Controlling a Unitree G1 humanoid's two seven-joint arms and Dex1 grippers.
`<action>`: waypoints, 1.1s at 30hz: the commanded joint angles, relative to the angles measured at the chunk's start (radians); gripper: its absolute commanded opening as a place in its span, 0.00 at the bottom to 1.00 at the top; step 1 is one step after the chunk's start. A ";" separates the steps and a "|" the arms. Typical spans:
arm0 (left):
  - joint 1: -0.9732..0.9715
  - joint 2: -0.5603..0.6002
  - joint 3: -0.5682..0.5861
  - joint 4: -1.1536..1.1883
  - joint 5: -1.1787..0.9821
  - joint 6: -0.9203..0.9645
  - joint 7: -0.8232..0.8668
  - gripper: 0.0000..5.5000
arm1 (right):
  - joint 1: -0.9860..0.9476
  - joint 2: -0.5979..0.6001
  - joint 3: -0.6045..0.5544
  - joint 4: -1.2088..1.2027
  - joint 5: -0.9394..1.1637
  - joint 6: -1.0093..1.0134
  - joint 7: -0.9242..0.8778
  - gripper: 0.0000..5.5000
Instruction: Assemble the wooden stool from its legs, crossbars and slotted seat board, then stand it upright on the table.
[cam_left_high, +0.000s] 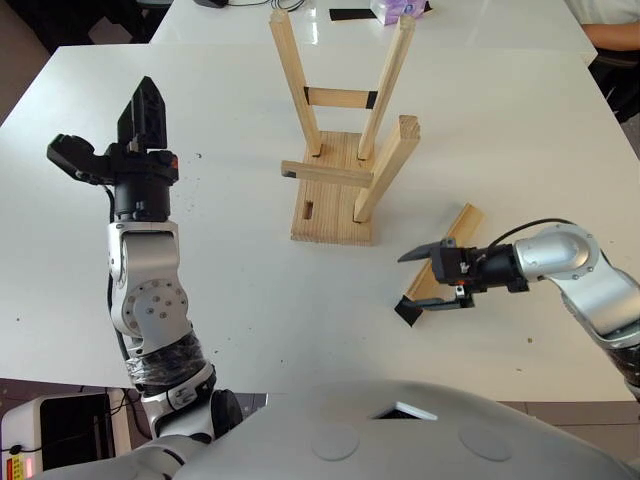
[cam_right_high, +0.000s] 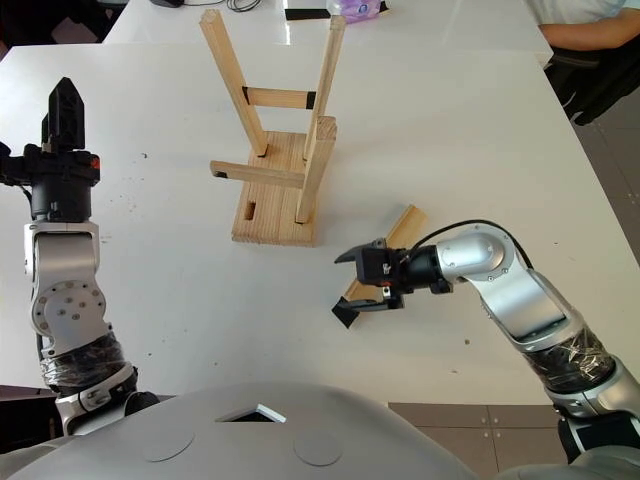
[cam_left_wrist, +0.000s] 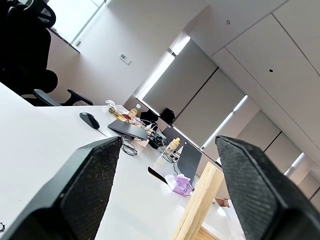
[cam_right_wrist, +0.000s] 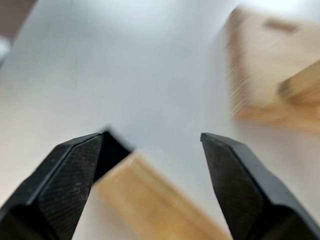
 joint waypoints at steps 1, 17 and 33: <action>0.009 -0.011 -0.011 0.000 0.013 -0.003 0.007 0.63 | 0.007 -0.043 -0.018 0.041 -0.028 -0.070 0.024 0.66; 0.033 -0.036 -0.042 0.006 0.061 -0.037 -0.012 0.63 | -0.117 -0.109 -0.195 0.315 -0.031 -0.146 0.024 0.66; 0.101 -0.051 -0.053 -0.028 0.079 -0.047 -0.007 0.63 | -0.073 0.491 -0.494 -0.155 0.087 1.123 -0.712 0.66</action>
